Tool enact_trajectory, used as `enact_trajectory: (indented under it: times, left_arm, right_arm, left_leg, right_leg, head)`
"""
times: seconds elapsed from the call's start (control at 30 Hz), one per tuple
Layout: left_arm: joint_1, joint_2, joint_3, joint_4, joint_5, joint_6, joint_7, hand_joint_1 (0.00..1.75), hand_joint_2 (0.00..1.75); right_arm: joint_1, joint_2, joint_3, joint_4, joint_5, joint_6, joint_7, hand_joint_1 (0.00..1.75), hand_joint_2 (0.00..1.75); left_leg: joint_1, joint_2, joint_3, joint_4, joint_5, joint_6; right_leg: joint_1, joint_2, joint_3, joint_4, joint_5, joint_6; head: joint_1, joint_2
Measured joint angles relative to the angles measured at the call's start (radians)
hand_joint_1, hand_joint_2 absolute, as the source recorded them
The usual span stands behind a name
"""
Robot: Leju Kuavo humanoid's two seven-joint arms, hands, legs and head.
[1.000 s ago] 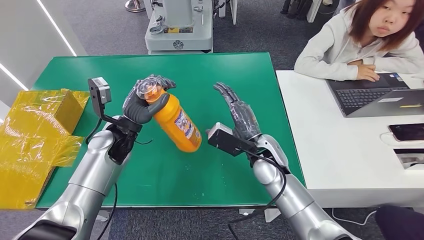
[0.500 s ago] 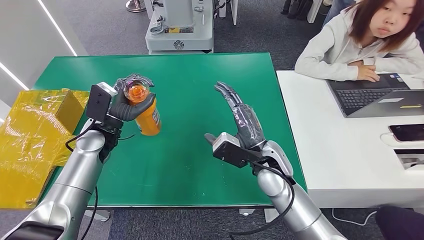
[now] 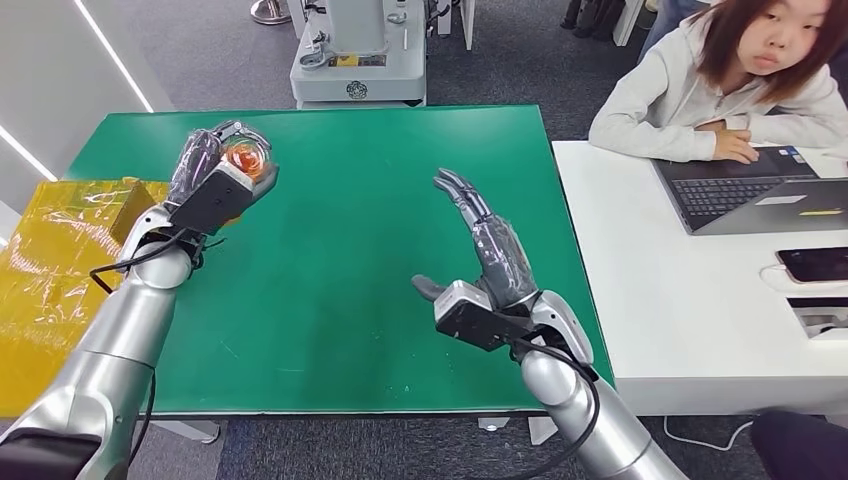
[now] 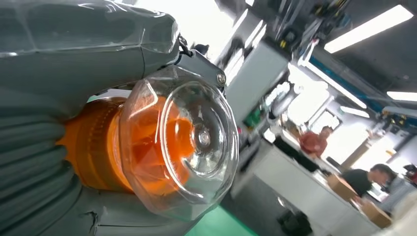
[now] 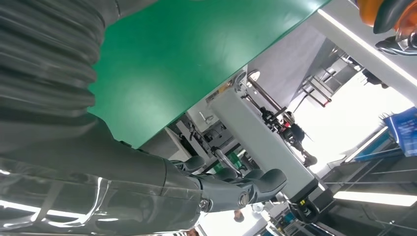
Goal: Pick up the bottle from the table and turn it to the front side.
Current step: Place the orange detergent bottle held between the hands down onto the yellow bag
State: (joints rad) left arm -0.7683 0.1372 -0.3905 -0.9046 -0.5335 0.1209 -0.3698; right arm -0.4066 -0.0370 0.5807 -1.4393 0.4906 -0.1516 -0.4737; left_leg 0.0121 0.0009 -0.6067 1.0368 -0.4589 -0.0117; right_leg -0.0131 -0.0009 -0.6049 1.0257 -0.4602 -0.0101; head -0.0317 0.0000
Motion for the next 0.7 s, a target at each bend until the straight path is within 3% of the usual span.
enact_trajectory:
  times: [0.1, 0.2, 0.27, 0.53, 0.7]
  left_arm:
    - [-0.015, 0.019, -0.018, 0.006, -0.193, 0.133, 0.036, 1.75, 1.75]
    - [-0.043, 0.052, -0.063, 0.019, -0.492, 0.289, 0.134, 1.75, 1.75]
    - [-0.055, 0.073, -0.089, 0.029, -0.653, 0.344, 0.192, 1.75, 1.75]
    - [-0.092, 0.094, -0.112, 0.104, -0.937, 0.375, 0.296, 1.75, 1.75]
    - [-0.123, 0.097, -0.115, 0.181, -1.018, 0.361, 0.344, 1.75, 1.75]
  right_arm:
    - [0.008, -0.007, 0.001, -0.007, -0.005, -0.004, -0.009, 0.00, 1.75]
    - [0.017, -0.010, 0.001, -0.013, -0.002, -0.003, -0.018, 0.00, 1.75]
    - [0.018, -0.010, 0.001, -0.014, 0.001, -0.003, -0.020, 0.00, 1.75]
    - [0.046, -0.010, 0.000, -0.051, 0.015, -0.004, -0.009, 0.00, 1.75]
    - [0.071, -0.011, -0.007, -0.070, 0.017, -0.004, -0.006, 0.00, 1.75]
  left_leg:
    - [0.000, 0.000, 0.000, 0.000, 0.000, 0.000]
    - [0.000, 0.000, 0.000, 0.000, 0.000, 0.000]
    - [0.000, 0.000, 0.000, 0.000, 0.000, 0.000]
    - [0.000, 0.000, 0.000, 0.000, 0.000, 0.000]
    - [0.000, 0.000, 0.000, 0.000, 0.000, 0.000]
  right_leg:
    - [0.000, 0.000, 0.000, 0.000, 0.000, 0.000]
    - [0.000, 0.000, 0.000, 0.000, 0.000, 0.000]
    - [0.000, 0.000, 0.000, 0.000, 0.000, 0.000]
    - [0.000, 0.000, 0.000, 0.000, 0.000, 0.000]
    - [0.000, 0.000, 0.000, 0.000, 0.000, 0.000]
  head:
    - [0.000, 0.000]
    - [0.000, 0.000]
    - [0.000, 0.000]
    - [0.000, 0.000]
    - [0.000, 0.000]
